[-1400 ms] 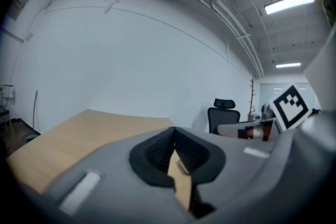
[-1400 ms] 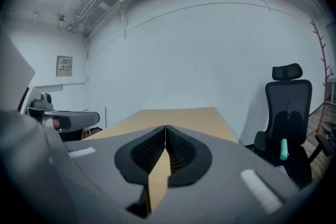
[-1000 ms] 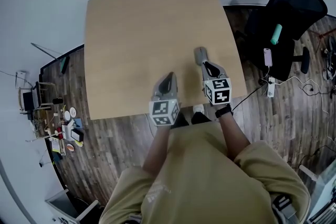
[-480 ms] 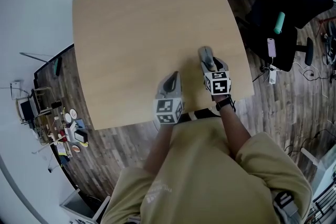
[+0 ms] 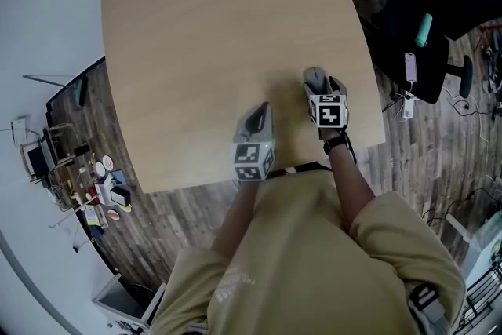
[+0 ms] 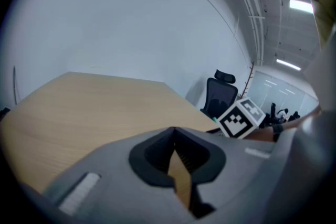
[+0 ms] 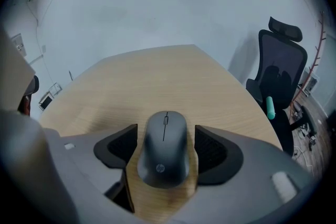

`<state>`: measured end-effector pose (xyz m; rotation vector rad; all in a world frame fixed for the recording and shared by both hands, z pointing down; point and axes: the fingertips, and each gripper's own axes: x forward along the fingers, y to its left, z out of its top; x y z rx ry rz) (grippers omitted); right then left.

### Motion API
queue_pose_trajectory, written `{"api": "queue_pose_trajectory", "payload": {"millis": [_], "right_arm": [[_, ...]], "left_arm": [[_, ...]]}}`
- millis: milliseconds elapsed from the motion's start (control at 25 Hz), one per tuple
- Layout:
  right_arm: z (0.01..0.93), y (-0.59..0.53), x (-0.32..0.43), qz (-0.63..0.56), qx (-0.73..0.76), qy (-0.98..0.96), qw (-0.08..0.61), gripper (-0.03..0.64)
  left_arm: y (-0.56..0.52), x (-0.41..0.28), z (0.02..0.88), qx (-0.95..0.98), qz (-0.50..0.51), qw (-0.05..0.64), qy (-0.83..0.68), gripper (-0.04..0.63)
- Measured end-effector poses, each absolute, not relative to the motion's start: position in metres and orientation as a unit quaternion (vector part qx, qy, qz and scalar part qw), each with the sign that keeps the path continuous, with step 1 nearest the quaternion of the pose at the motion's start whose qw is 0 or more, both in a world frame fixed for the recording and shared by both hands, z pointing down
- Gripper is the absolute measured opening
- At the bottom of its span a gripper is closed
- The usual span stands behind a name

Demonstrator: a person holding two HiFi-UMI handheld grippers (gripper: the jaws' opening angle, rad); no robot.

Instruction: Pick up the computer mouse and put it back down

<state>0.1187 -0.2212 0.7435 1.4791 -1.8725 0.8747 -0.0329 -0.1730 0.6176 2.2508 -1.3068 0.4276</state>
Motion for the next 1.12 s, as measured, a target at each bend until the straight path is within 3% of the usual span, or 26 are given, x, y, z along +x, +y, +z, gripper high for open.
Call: {"api": "queue_pose_trajectory", "payload": {"millis": [240, 480, 840, 1120], "right_arm": [[0.756, -0.229, 0.12, 0.342, 0.556, -0.686, 0.322, 0.345], [0.757, -0.231, 0.117, 0.354, 0.538, -0.684, 0.342, 0.299], [0.692, -0.226, 0.098, 0.307, 0.534, -0.74, 0.271, 0.298], [0.57, -0.235, 0.064, 0.204, 0.537, -0.803, 0.158, 0.298]], "left_arm": [[-0.177, -0.038, 0.613, 0.826, 0.159, 0.247, -0.48, 0.002], [-0.175, -0.042, 0.605, 0.827, 0.155, 0.239, -0.485, 0.002], [-0.184, -0.051, 0.57, 0.826, 0.121, 0.209, -0.509, 0.002], [-0.205, -0.084, 0.499, 0.82, 0.069, 0.154, -0.547, 0.002]]}}
